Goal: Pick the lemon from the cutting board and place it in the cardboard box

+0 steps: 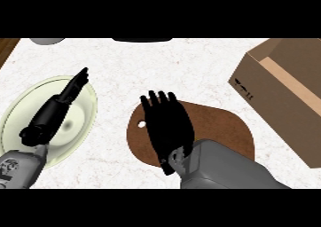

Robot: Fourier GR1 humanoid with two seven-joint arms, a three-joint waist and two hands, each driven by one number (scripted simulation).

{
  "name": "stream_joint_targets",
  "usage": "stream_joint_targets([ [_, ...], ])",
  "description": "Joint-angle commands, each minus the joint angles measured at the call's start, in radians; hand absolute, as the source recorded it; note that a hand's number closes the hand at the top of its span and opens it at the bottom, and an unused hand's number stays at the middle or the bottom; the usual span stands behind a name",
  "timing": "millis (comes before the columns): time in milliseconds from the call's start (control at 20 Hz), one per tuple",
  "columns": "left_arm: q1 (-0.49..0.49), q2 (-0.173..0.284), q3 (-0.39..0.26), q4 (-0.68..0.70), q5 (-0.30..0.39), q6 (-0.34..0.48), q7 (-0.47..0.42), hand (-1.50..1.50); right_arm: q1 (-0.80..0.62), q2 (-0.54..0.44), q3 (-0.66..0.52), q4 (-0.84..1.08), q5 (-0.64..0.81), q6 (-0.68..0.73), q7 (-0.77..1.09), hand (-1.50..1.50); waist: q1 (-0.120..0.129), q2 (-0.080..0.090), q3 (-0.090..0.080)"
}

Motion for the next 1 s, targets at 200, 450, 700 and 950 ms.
stream_joint_targets([
  [200,0.031,0.012,0.038,-0.074,-0.003,-0.041,0.037,0.00,0.065,0.022,0.004,0.067,0.113,0.060,0.042,-1.50,0.001,0.000,0.001],
  [450,-0.008,-0.036,0.045,-0.063,-0.034,-0.032,0.079,0.00,0.070,0.075,-0.017,0.150,0.201,0.048,-0.008,-1.50,-0.002,0.002,0.001],
  [700,0.063,-0.041,0.075,-0.115,-0.053,-0.069,0.065,0.00,0.124,0.075,-0.098,0.153,0.235,0.082,-0.109,-1.50,0.002,0.001,0.001],
  [950,0.032,-0.100,0.063,-0.109,-0.115,-0.049,0.078,0.00,0.110,0.129,-0.144,0.252,0.299,0.063,-0.174,-1.50,0.003,0.001,0.001],
])
